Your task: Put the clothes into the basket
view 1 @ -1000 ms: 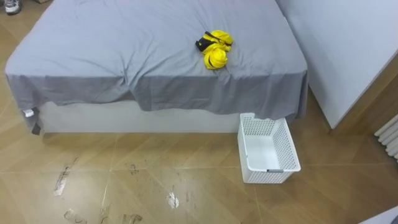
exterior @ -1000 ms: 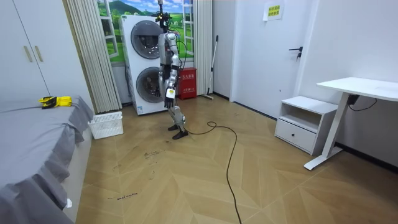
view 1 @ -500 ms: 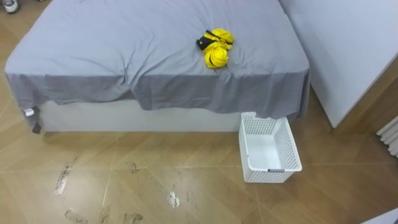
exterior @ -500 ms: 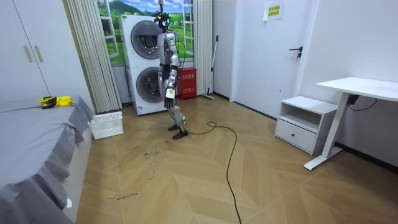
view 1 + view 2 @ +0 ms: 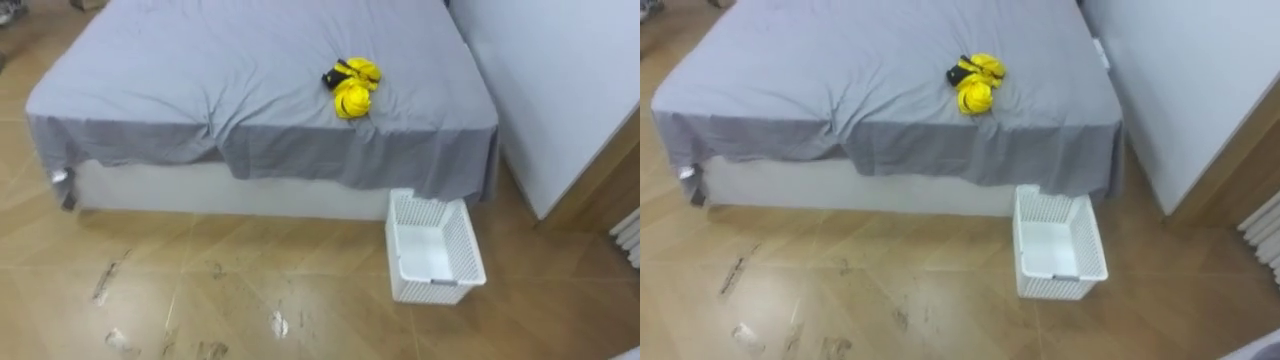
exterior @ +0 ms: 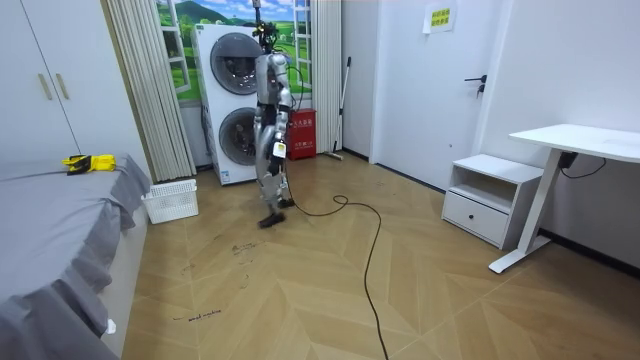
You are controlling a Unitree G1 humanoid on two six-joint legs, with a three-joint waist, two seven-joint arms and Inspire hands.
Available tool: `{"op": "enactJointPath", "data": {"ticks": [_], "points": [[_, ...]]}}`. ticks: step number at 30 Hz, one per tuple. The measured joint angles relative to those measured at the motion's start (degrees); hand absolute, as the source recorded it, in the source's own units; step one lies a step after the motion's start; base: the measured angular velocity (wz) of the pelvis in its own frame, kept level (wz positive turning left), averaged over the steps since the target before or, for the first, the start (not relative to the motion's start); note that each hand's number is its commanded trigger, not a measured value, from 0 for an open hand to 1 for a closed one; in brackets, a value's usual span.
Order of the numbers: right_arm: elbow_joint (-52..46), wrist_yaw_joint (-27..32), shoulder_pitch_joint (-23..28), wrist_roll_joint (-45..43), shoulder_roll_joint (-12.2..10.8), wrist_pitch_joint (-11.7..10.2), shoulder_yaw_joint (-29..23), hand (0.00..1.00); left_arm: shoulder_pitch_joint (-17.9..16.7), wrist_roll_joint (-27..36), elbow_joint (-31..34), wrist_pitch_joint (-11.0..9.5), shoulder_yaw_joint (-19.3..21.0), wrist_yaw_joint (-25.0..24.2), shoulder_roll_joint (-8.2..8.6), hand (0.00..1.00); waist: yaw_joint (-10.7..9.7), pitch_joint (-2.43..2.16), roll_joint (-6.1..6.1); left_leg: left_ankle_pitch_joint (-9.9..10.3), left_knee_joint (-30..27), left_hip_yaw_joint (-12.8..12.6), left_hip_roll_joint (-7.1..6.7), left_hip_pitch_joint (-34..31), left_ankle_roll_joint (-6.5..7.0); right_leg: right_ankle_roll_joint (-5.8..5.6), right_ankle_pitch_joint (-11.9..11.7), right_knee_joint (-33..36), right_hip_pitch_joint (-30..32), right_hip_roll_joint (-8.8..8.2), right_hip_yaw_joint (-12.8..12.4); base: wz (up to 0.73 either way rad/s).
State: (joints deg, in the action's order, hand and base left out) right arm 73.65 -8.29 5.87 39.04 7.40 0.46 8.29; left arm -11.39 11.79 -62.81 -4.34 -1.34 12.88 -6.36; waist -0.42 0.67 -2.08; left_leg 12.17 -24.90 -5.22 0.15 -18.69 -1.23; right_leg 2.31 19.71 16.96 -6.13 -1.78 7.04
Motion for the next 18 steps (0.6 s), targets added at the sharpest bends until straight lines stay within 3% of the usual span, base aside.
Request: {"op": "enactJointPath", "data": {"ticks": [2,3,4,5,6,8,9,10,11,12,13,14,15,16,17,18], "points": [[-0.2,0.2,0.4,-1.3,0.0,0.4,0.3,0.00,-1.2,0.0,-0.1,-0.2,0.1,0.0,0.17,0.00,1.6,0.06,0.16,-9.6,9.2,-0.2,0.08,-0.8,-0.04,-1.14,1.3,-0.7,-1.5,-1.36,-1.9,-0.59],[-0.3,0.2,0.7,-1.3,0.0,0.4,0.7,0.00,-1.3,0.0,-0.1,-0.3,0.1,0.0,0.20,0.00,1.6,-0.10,0.03,-11.5,9.4,-0.6,-0.21,-0.8,0.58,-1.68,1.7,-1.2,-2.0,-1.66,-2.4,-0.24],[-0.3,0.3,0.8,-1.4,0.0,0.4,0.6,0.00,-1.0,-0.1,-0.1,-0.9,0.1,0.0,0.30,0.00,1.3,-0.34,-0.43,-14.0,9.3,-1.1,-1.44,-1.2,3.03,-2.74,2.6,-1.6,-2.5,-2.74,-2.7,0.00],[-0.3,0.3,0.8,-1.5,-0.1,0.2,0.6,0.00,-0.7,0.2,-0.1,-1.2,0.2,-0.1,0.19,0.00,1.0,-1.04,-1.18,-13.5,8.0,-2.7,-2.51,-1.6,5.18,-4.26,2.8,-2.6,-2.4,-4.22,-2.9,-0.04],[-0.3,0.2,1.0,-1.7,-0.1,0.1,0.6,0.00,-0.6,0.5,-0.1,-1.5,0.4,-0.1,0.13,0.00,1.1,-0.83,-1.53,-12.7,7.0,-3.6,-3.08,-1.8,6.03,-4.82,2.8,-3.4,-2.9,-4.66,-3.1,-0.17],[-0.6,0.1,0.5,-2.1,-0.1,-0.7,-0.7,0.00,-0.3,2.6,-0.1,-2.5,0.4,-0.8,0.38,0.00,1.0,-0.50,-1.70,-7.3,1.7,-5.0,-4.86,-2.5,7.25,-5.82,2.4,-2.9,-4.4,-7.33,-3.1,-0.12],[-0.6,0.1,0.5,-1.9,0.0,-1.0,-0.9,0.00,-0.3,2.7,-0.2,-2.5,0.2,-1.0,0.49,0.00,0.9,-0.53,-1.37,-6.1,0.6,-5.0,-5.05,-2.4,7.62,-5.83,2.4,-0.8,-4.1,-7.68,-2.8,0.06],[-0.9,0.2,1.1,-1.1,-0.1,-1.6,-0.8,0.00,0.1,2.9,-0.3,-2.9,-0.4,-1.1,0.42,0.00,0.8,-0.49,-1.41,-4.2,0.2,-5.3,-5.81,-0.5,8.25,-6.12,2.2,6.7,-2.7,-8.97,-2.0,0.08],[-1.7,0.1,1.8,-1.0,-0.2,-1.7,-0.8,0.00,0.5,3.1,-0.8,-3.8,-0.8,-1.1,0.34,0.00,0.9,-0.38,-1.58,-2.7,0.7,-5.4,-6.77,2.3,8.85,-7.68,0.3,15.7,-0.3,-10.52,-1.8,0.05],[-2.5,0.2,2.0,-1.0,-0.2,-1.7,-0.8,0.00,0.6,3.2,-1.1,-4.2,-1.1,-1.0,0.31,0.00,1.0,-0.35,-1.58,-2.2,1.0,-5.5,-7.11,3.7,9.12,-7.88,-1.5,20.3,1.1,-11.19,-2.1,0.00],[-3.4,0.2,1.7,-0.9,-0.1,-2.2,-0.9,0.00,0.7,3.3,-1.3,-4.7,-1.9,-1.0,0.30,0.00,1.0,-0.31,-1.13,-0.9,1.8,-5.2,-7.42,6.6,9.56,-7.29,-7.7,28.5,3.9,-12.09,-2.0,-0.06],[-4.5,0.4,1.4,-0.9,-0.1,-2.4,-0.9,0.00,0.8,2.9,-1.4,-4.8,-2.5,-1.0,0.36,0.00,1.0,-0.29,0.10,0.0,3.4,-4.2,-7.58,9.7,9.84,-6.20,-13.6,34.4,6.4,-12.25,-2.0,-0.04],[-5.6,0.5,1.4,-0.9,-0.1,-2.4,-0.9,0.00,1.1,2.4,-1.4,-4.8,-2.6,-1.0,0.38,0.00,1.1,-0.14,-0.60,0.4,4.5,-3.6,-7.62,11.2,9.95,-5.97,-13.5,37.1,7.8,-12.02,-1.9,0.00],[-7.5,0.9,1.1,-0.7,-0.2,-2.5,-0.9,0.00,2.0,1.6,-1.3,-4.8,-2.5,-1.0,0.39,0.00,1.3,0.01,0.21,0.4,6.5,-3.0,-7.56,13.6,10.04,-5.57,-10.9,40.5,11.6,-11.23,-1.2,0.17],[-10.0,1.3,0.9,-0.3,-0.2,-2.4,-0.9,0.00,2.9,1.2,-1.1,-4.9,-2.8,-1.0,0.39,0.00,1.1,0.02,0.82,0.6,7.8,-2.2,-7.14,15.5,10.18,-4.50,-7.5,40.5,15.4,-9.32,-0.5,0.23],[-11.7,1.5,0.9,-0.4,-0.2,-2.4,-0.9,0.00,3.2,1.0,-0.8,-4.9,-3.1,-1.0,0.36,0.00,1.0,0.11,0.85,0.9,8.2,-1.9,-6.88,16.3,10.19,-4.06,-6.0,39.3,17.4,-8.20,-0.2,0.32]]}}
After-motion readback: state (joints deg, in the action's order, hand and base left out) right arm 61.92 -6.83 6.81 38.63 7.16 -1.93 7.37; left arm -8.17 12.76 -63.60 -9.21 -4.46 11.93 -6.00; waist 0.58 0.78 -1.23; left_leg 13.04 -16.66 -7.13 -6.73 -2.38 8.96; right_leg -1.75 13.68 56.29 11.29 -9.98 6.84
